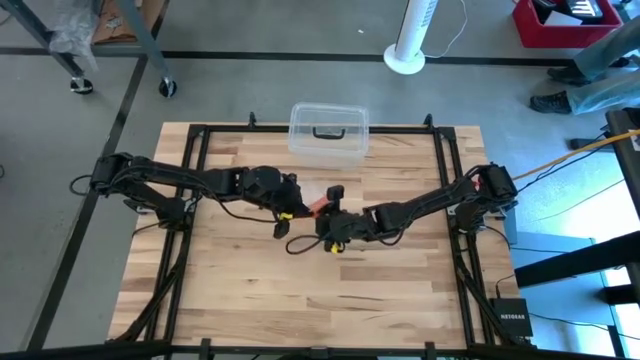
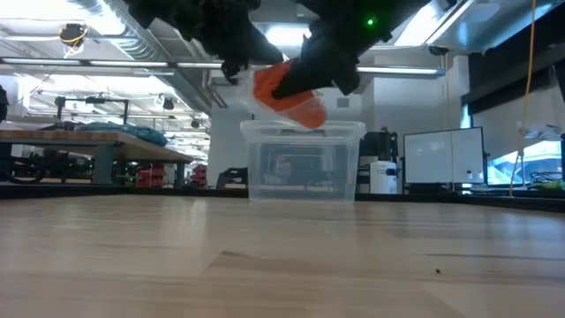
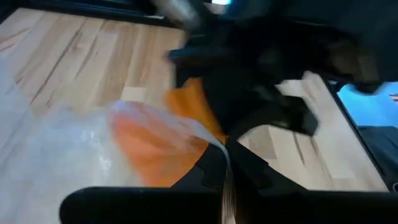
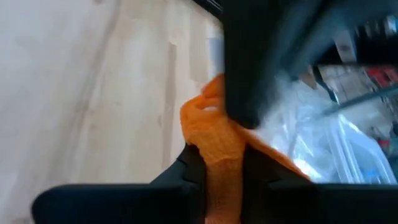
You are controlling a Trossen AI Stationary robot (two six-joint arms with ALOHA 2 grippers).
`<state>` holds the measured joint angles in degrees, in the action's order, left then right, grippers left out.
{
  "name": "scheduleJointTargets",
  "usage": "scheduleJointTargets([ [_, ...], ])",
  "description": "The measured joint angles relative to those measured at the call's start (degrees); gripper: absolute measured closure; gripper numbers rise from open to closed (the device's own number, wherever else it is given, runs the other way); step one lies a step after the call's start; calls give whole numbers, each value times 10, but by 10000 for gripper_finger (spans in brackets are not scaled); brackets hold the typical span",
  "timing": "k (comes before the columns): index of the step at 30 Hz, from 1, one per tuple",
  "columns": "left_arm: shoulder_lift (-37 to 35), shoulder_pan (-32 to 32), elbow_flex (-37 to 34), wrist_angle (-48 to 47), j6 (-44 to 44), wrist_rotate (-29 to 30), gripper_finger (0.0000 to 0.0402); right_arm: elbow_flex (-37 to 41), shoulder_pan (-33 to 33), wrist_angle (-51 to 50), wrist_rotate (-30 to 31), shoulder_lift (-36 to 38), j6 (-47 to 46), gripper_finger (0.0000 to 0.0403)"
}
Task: Roll bandage
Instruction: Put the orange bandage into the zip bag
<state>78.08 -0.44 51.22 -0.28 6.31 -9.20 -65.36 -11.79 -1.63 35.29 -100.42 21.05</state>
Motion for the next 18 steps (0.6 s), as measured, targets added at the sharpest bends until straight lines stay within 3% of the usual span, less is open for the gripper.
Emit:
scheduleJointTargets([
  [7,0,-2,1,31,8,8,400,-1,8,-10,28,1,-56,352],
  [10,0,-2,1,43,18,20,400,-1,11,-11,67,1,-120,352],
  [18,-6,-2,4,-18,-1,155,400,1,-14,-2,116,0,-137,352],
])
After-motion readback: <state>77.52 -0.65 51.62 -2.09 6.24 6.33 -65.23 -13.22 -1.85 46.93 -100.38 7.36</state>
